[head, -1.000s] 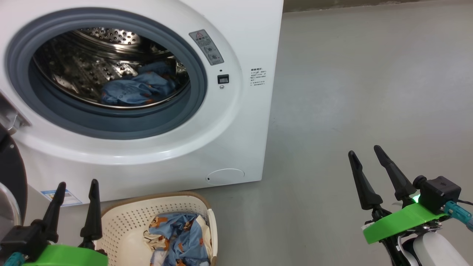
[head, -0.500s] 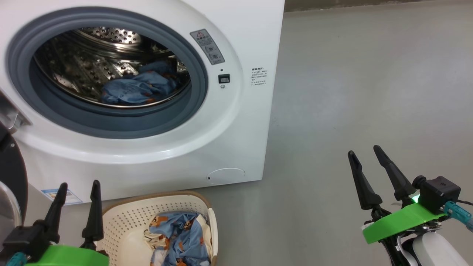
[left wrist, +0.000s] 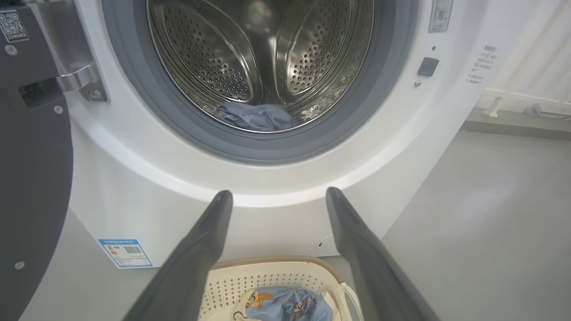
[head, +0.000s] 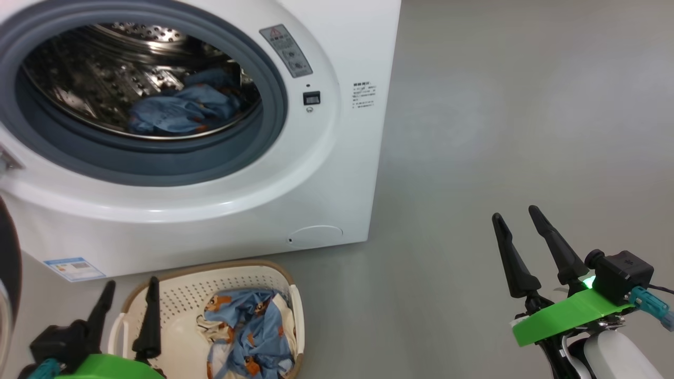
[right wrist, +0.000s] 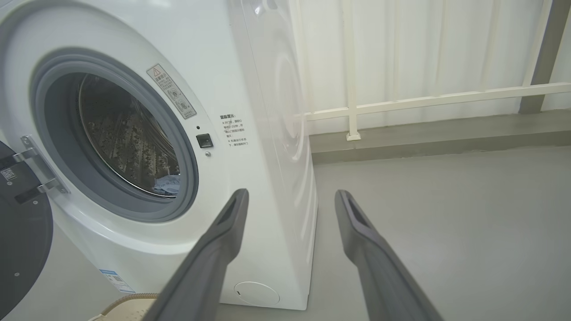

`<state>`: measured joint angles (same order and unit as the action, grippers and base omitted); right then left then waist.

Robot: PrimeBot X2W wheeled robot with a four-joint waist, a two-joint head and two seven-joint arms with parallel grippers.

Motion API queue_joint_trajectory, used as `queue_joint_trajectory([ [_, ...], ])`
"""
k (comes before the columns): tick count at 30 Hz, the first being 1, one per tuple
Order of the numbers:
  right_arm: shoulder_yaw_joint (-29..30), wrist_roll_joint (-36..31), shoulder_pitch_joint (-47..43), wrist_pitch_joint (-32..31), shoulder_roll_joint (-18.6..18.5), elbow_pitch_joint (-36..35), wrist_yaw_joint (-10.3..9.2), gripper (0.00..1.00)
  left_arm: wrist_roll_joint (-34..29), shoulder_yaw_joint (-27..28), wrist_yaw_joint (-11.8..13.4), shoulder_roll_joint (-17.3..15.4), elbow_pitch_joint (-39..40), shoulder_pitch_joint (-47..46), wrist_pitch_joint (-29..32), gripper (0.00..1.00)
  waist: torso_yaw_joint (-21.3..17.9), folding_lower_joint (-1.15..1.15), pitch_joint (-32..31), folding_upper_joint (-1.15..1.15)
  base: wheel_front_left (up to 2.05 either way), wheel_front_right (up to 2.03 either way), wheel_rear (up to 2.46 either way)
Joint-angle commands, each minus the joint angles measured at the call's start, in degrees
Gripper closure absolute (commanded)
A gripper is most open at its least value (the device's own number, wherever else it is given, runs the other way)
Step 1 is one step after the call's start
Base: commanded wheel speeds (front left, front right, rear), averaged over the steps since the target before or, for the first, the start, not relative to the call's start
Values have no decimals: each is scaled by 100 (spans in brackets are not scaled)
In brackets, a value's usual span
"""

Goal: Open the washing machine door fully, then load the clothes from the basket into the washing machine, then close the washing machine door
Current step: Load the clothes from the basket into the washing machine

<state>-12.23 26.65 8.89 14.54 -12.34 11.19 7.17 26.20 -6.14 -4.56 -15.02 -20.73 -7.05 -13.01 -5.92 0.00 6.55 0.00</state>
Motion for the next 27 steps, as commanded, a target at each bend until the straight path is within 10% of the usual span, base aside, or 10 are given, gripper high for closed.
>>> queue_joint_trajectory([
  [1,-51,-64,89,46,-18,-155,32,0,56,144,-35,-126,21,-248,15,0,-55,0,98,0,0,0,0],
  [27,76,-589,455,46,622,-507,32,0,773,-2125,-291,-758,-2512,-1792,663,0,-716,0,1762,0,0,0,0],
])
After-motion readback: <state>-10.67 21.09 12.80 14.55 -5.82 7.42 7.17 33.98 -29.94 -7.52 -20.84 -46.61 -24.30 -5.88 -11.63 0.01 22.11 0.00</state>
